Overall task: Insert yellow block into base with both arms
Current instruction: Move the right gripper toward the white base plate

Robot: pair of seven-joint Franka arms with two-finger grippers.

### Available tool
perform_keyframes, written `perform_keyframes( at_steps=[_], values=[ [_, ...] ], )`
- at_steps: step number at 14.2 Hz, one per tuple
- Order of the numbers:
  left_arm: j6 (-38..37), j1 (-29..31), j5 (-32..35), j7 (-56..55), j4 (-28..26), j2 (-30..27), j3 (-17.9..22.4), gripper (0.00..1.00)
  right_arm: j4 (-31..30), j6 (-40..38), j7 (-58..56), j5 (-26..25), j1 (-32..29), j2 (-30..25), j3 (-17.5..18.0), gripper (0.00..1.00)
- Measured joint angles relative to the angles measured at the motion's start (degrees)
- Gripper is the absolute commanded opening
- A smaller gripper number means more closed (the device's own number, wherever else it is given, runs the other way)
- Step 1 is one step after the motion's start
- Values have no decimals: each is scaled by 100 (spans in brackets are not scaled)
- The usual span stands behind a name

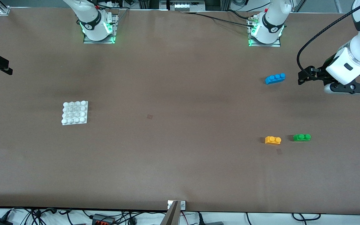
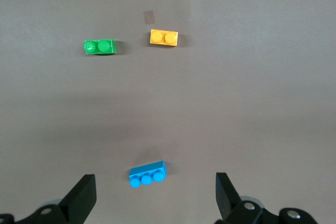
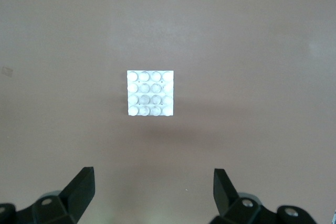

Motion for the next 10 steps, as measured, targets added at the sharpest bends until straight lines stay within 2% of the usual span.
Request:
perform_keyframes(
  at_steps=[10],
  values=[
    [0, -1, 0, 0, 39, 2, 0, 100, -25, 10, 0, 2, -31, 11, 52, 100]
  ],
)
